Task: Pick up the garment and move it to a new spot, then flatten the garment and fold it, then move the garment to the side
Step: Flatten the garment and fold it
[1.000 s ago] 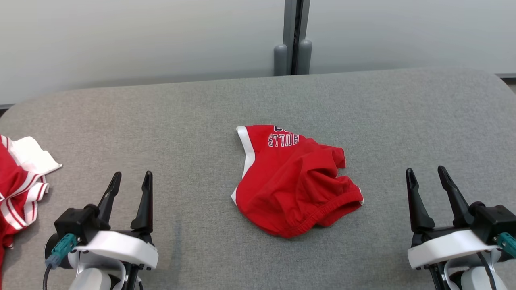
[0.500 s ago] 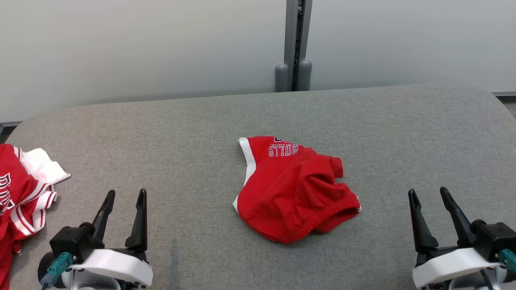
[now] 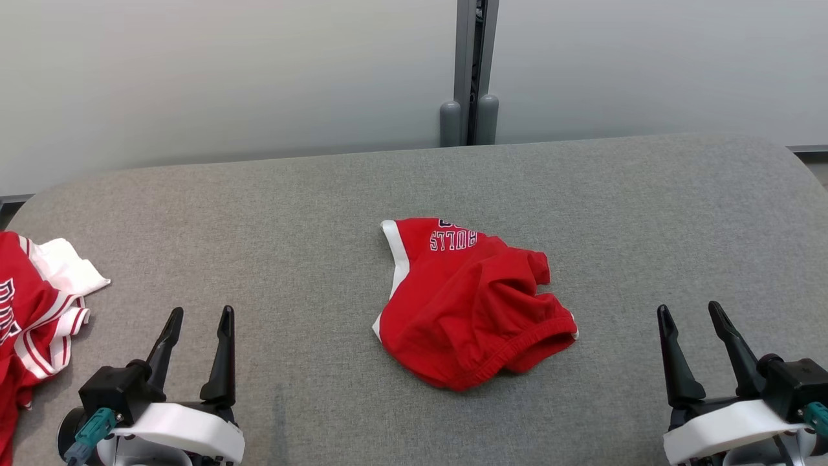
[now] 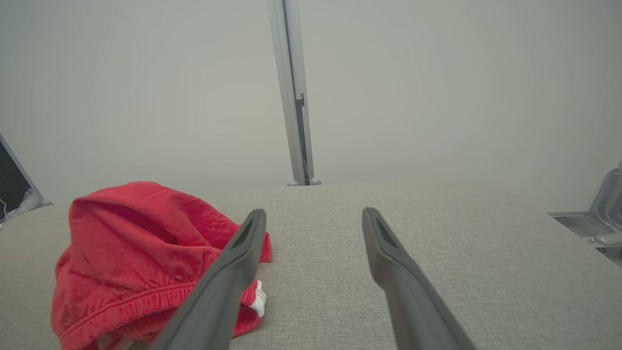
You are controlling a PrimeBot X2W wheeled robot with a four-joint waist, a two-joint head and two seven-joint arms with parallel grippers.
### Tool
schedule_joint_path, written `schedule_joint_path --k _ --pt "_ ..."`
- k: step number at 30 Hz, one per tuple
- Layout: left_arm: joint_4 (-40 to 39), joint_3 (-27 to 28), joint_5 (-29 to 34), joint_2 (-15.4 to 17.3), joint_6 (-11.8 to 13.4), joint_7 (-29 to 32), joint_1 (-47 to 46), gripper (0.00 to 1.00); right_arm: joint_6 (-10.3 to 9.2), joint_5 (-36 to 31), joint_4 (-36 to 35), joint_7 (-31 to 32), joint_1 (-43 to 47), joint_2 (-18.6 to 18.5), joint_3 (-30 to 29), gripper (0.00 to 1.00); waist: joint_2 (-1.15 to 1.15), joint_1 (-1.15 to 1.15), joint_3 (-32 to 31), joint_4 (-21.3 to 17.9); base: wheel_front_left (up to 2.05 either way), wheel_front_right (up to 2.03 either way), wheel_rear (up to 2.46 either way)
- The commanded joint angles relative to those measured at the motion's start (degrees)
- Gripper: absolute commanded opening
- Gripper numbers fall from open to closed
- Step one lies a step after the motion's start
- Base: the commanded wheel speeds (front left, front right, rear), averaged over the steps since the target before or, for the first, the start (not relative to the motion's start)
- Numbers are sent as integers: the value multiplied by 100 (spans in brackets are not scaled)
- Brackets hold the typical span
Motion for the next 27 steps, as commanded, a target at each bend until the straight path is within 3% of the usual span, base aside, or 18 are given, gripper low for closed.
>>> schedule_joint_path --k 1,15,27 --pt "-8 1 -18 49 39 -6 -18 100 11 5 -26 14 39 -3 9 100 0 0 4 3 0 0 0" --pt "-47 -68 -35 47 100 -4 -43 100 11 -58 21 69 -14 7 314 100 0 0 50 34 0 0 0" --pt "-10 -174 -16 -34 48 -68 -386 100 10 -56 255 405 -564 -393 2644 100 0 0 454 272 0 0 0"
